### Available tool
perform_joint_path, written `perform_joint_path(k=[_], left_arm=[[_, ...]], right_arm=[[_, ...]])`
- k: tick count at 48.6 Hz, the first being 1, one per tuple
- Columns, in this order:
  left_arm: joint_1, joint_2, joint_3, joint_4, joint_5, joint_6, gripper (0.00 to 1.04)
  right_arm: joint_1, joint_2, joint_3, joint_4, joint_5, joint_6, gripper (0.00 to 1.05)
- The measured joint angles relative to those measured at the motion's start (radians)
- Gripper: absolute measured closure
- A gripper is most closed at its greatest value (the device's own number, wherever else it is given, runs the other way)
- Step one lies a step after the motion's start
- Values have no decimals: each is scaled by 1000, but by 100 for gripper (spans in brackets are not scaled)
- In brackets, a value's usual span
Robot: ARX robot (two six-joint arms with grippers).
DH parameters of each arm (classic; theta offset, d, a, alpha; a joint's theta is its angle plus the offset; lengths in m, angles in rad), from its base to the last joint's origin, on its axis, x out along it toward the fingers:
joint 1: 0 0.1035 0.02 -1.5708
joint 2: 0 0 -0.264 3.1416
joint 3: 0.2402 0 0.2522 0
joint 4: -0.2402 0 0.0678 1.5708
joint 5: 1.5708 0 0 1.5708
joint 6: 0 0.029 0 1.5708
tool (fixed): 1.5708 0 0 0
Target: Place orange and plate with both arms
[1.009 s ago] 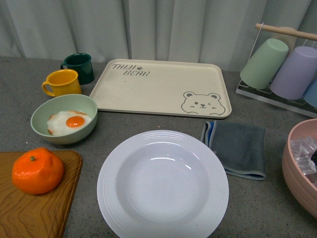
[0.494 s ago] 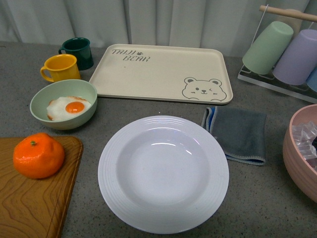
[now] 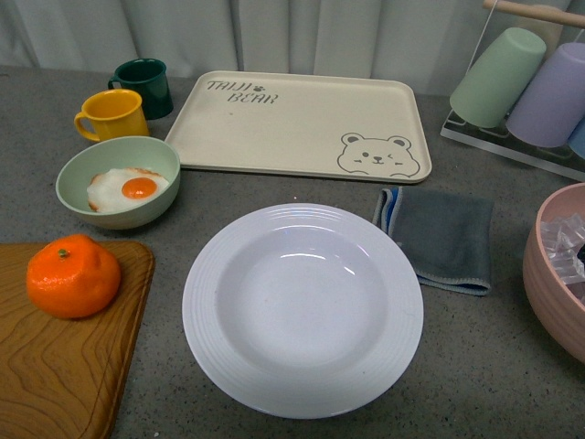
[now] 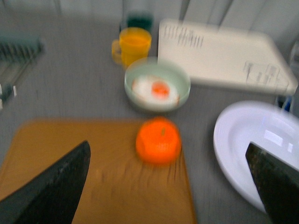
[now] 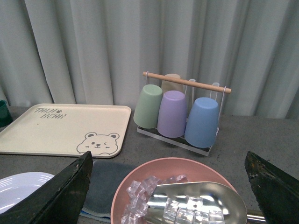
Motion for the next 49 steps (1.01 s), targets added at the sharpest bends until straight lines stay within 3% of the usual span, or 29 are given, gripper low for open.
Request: perform_joint_path(k=[3,13,25,36,49], left_arm=[[-11,126,10,-4,-11,-11,7],[-77,388,35,219,-46,-42,7],[-109,864,160,373,-104,-164,7],[-116,1213,287,411,-95,-240,7],[-100,1405,386,447,-87,-233,7]], right_arm=[[0,-1,0,0,0,0,9],[0,-1,0,0,0,0,9],[0,-1,0,0,0,0,9],[0,-1,0,0,0,0,9],[0,-1,0,0,0,0,9]])
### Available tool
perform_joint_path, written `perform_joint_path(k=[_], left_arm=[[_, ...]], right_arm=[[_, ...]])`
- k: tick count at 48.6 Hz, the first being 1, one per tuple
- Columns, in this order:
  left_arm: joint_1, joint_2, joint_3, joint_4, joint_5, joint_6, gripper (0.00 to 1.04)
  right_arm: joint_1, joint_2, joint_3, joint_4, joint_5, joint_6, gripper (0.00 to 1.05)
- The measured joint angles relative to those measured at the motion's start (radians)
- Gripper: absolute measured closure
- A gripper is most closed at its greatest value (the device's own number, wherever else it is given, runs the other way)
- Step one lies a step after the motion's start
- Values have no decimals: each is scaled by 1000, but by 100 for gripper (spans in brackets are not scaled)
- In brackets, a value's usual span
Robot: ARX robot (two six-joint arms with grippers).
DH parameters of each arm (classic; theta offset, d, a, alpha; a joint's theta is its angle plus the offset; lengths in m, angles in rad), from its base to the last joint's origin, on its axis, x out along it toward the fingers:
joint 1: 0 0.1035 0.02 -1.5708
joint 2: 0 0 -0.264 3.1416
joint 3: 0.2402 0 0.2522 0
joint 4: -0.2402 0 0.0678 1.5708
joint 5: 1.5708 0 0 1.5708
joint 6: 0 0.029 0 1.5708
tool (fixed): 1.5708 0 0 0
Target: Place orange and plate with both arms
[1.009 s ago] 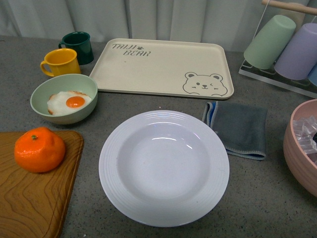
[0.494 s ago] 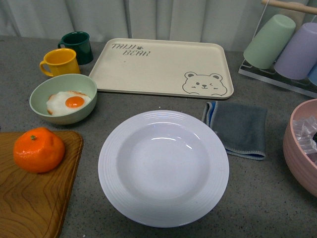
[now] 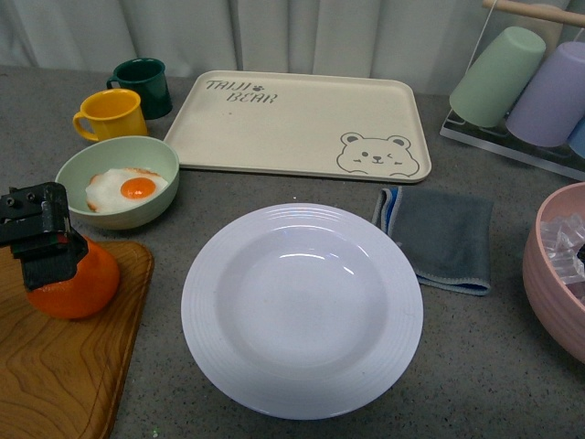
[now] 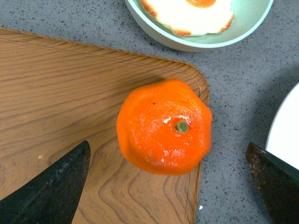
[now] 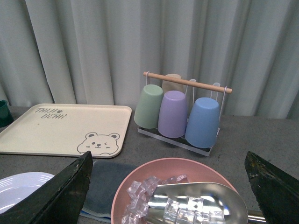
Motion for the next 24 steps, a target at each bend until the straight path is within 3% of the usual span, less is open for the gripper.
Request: perform_joint_path(k=[24], left_arm=[[18,163,101,-37,34,8,7]], right_arm=[[0,0,0,0,0,0,9]])
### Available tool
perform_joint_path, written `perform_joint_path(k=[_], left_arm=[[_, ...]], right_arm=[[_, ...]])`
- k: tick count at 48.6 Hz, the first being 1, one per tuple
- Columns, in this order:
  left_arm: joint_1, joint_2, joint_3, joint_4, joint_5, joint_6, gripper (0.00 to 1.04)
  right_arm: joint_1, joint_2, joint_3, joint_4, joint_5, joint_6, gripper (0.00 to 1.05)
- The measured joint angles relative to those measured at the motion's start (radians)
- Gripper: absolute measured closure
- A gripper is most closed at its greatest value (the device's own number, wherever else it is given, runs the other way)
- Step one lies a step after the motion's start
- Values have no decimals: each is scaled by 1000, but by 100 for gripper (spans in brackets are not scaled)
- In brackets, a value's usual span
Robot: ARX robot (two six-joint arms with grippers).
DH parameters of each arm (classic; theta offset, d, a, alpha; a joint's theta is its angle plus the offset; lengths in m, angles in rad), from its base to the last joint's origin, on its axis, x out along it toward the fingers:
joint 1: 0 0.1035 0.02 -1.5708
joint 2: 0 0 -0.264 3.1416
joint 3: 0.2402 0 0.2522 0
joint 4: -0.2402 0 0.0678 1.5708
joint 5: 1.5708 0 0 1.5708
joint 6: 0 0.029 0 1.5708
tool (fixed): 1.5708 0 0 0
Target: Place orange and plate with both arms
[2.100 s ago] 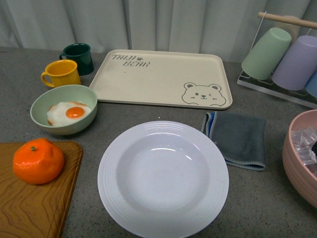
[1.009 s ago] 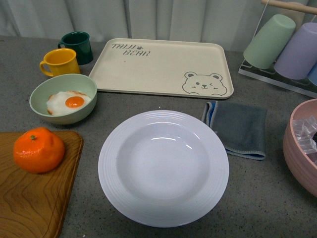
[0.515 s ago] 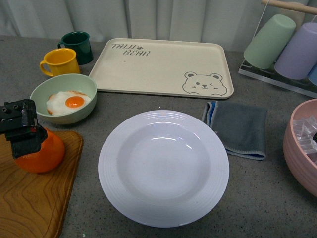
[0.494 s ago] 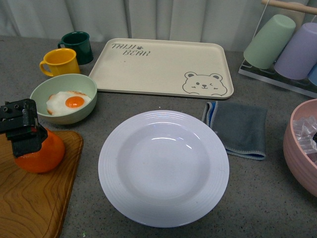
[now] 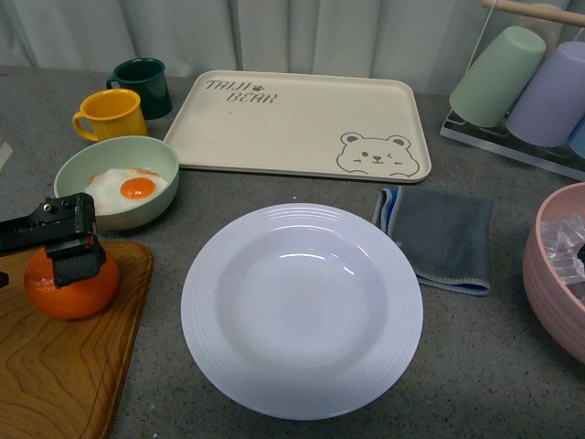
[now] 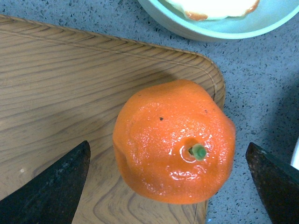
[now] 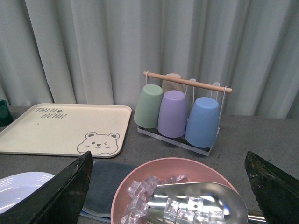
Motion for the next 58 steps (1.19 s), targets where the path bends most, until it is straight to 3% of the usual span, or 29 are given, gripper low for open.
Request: perform_joint_path(k=[8,21,27,33,49,58], left_arm=[[2,22,4,-6,-5,1,7],[2,22,11,-8,-12,3,46],[-15,-10,16,-31,-7,0,55],[-72,-72,23,-49,-6,-13,57],[-370,-29,109,-35,-45,-97,57],[-448,42,148,-16,-63,-117,57]], right_arm=[[0,0,0,0,0,0,9],[0,0,0,0,0,0,9],[0,0,0,0,0,0,9],[0,0,0,0,0,0,9],[0,0,0,0,0,0,9],[0,0,0,0,0,0,9]])
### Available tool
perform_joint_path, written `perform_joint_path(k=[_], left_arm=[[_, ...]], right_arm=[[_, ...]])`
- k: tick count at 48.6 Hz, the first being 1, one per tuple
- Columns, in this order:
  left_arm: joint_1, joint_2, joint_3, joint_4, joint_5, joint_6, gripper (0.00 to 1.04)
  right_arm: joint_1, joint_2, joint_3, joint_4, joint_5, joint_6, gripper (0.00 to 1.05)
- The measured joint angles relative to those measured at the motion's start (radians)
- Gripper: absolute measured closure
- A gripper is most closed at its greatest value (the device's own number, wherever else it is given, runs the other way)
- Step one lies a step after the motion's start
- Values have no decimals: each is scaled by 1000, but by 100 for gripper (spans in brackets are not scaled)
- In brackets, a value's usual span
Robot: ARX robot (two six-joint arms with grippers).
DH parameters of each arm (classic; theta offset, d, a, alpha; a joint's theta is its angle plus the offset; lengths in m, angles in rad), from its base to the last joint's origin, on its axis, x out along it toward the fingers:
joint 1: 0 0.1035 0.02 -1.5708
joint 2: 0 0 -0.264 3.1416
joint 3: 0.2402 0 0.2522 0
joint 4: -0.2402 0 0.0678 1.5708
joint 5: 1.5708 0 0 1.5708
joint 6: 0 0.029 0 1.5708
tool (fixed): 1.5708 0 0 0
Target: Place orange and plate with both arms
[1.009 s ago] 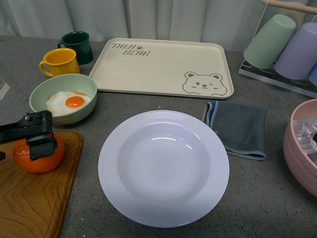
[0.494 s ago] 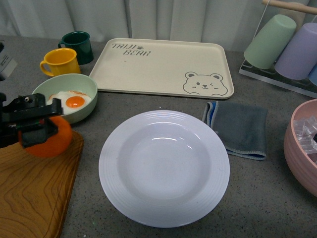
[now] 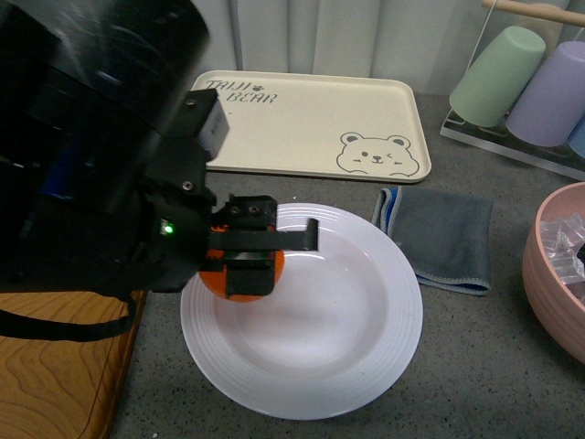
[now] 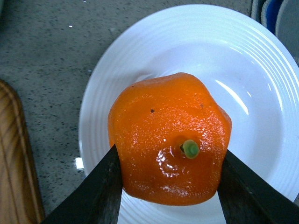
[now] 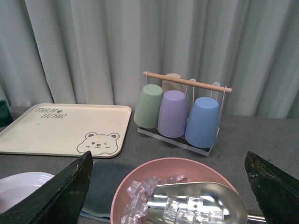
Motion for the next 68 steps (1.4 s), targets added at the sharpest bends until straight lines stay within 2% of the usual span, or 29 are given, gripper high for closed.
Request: perform_joint_path(k=[8,26,38,41,49,50,51,53,56,59,62,64,68], left_arm=[[-43,100,51,25,-9,0,57],[-46,170,88,21,-16,5,57],[-45,153,87,18,2,-1,11],[-43,126,79,18,3,-4,5],[-27,7,21,71,-59,-3,7],[-31,6,-5,154,-118,33,10],[-31,7,-23,211,-136,41,12],[-24,19,-91,436,-285,124,19],[-9,27,-179,657,-363,202,26],[30,17,-309,948,-378,284,37],[69,-31,-377,1098,-365,319,46],[96,-84,-413,1162,-348,342,53],[152,-210,-498,1168,-285,367,71]], right_arm=[[0,0,0,0,0,0,9],[0,0,0,0,0,0,9],[0,0,0,0,0,0,9],[0,0,0,0,0,0,9],[0,0,0,0,0,0,9],[0,0,0,0,0,0,9],[0,0,0,0,0,0,9],[0,0,0,0,0,0,9],[0,0,0,0,-4,0,9],[0,0,0,0,2,0,9],[0,1,0,-1,2,0,9],[0,1,0,-1,2,0,9],[0,0,0,-1,0,0,9]])
